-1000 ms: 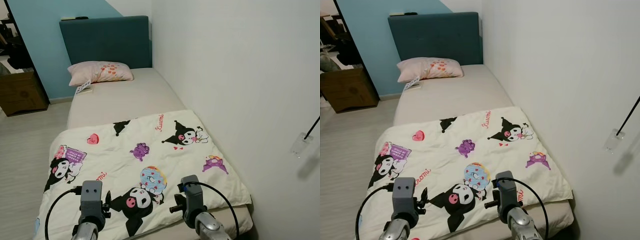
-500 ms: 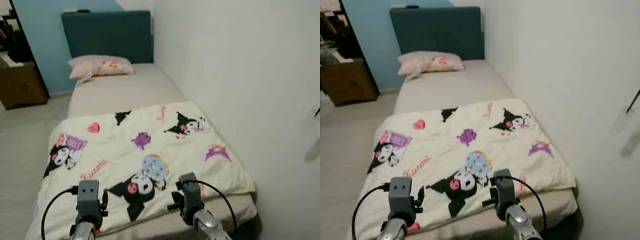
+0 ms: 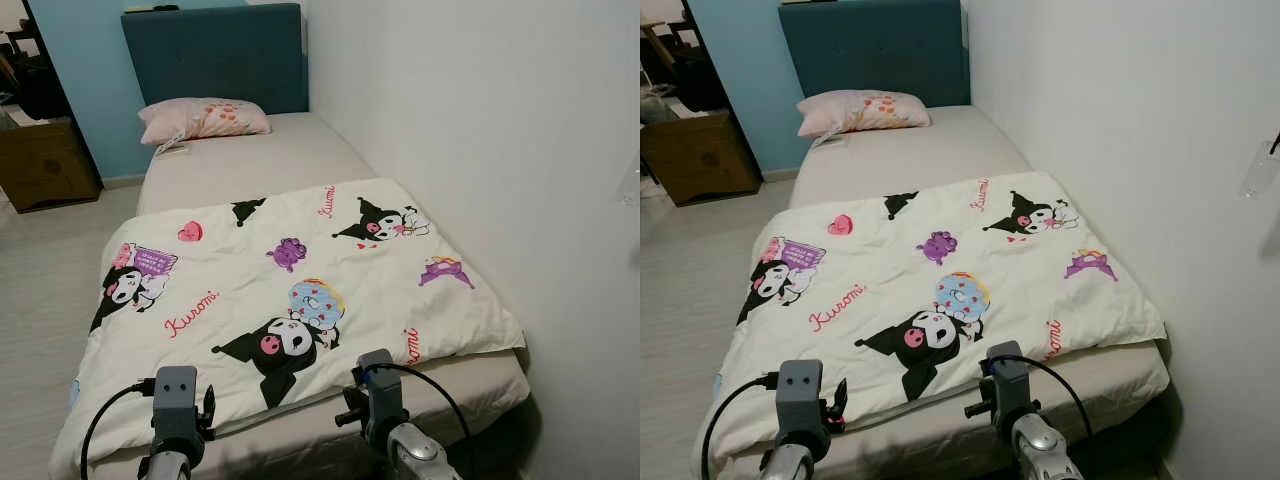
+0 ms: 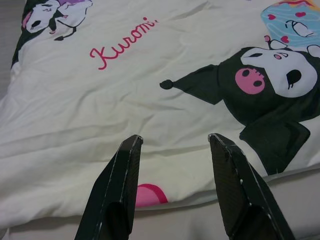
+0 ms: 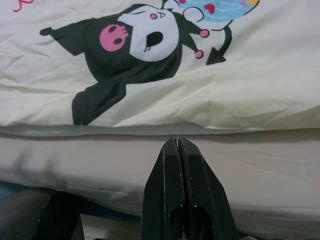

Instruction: Clean up the room

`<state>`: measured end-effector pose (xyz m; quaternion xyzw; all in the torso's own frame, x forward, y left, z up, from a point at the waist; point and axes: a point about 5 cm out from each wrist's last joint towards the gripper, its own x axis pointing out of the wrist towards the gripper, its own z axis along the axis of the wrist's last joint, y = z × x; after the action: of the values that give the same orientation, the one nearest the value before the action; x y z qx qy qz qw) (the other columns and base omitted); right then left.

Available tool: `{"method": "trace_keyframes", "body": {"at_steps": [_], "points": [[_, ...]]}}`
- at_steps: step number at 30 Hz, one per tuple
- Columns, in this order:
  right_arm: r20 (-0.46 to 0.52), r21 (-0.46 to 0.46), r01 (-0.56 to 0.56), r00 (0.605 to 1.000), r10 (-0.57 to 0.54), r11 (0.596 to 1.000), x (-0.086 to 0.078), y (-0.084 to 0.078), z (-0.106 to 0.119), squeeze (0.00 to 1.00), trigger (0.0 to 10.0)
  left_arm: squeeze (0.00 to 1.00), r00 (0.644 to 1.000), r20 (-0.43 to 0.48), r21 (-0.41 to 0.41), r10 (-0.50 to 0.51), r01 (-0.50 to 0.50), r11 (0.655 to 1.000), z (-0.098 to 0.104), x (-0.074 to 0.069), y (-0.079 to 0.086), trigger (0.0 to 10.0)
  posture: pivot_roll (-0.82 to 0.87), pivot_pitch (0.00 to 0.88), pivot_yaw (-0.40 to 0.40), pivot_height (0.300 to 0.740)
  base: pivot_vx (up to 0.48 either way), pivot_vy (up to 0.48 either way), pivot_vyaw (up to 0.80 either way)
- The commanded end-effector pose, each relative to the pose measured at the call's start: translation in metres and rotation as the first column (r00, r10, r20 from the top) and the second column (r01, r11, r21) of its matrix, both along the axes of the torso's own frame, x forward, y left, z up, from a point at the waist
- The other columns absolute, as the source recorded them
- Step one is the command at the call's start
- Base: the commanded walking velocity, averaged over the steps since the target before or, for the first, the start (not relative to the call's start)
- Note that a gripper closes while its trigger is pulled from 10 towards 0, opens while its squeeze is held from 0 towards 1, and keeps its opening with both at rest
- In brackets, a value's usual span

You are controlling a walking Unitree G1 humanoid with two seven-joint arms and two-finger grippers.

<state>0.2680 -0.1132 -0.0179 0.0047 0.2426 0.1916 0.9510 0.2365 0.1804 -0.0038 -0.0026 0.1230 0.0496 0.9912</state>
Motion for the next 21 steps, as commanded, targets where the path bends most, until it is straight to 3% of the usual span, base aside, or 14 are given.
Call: {"method": "trace_keyframes", "body": {"at_steps": [1, 21], "points": [[0.011, 0.010, -0.010, 1.000, 0.010, 1.000, 0.0013, 0.0031, 0.0021, 0.00, 10.0, 0.00, 1.000, -0.012, 0.002, 0.006, -0.006, 1.000, -0.0019, -0.0021, 0.0000, 10.0, -0.02, 0.000, -0.001, 0.608, 0.000, 0.000, 0.00], [0.010, 0.001, -0.023, 1.000, 0.023, 1.000, 0.0011, 0.0019, 0.0020, 0.00, 10.0, 0.00, 1.000, -0.020, 0.001, 0.019, -0.019, 1.000, -0.0032, -0.0046, -0.0009, 10.0, -0.03, 0.000, -0.007, 0.600, 0.000, 0.000, 0.00]]}}
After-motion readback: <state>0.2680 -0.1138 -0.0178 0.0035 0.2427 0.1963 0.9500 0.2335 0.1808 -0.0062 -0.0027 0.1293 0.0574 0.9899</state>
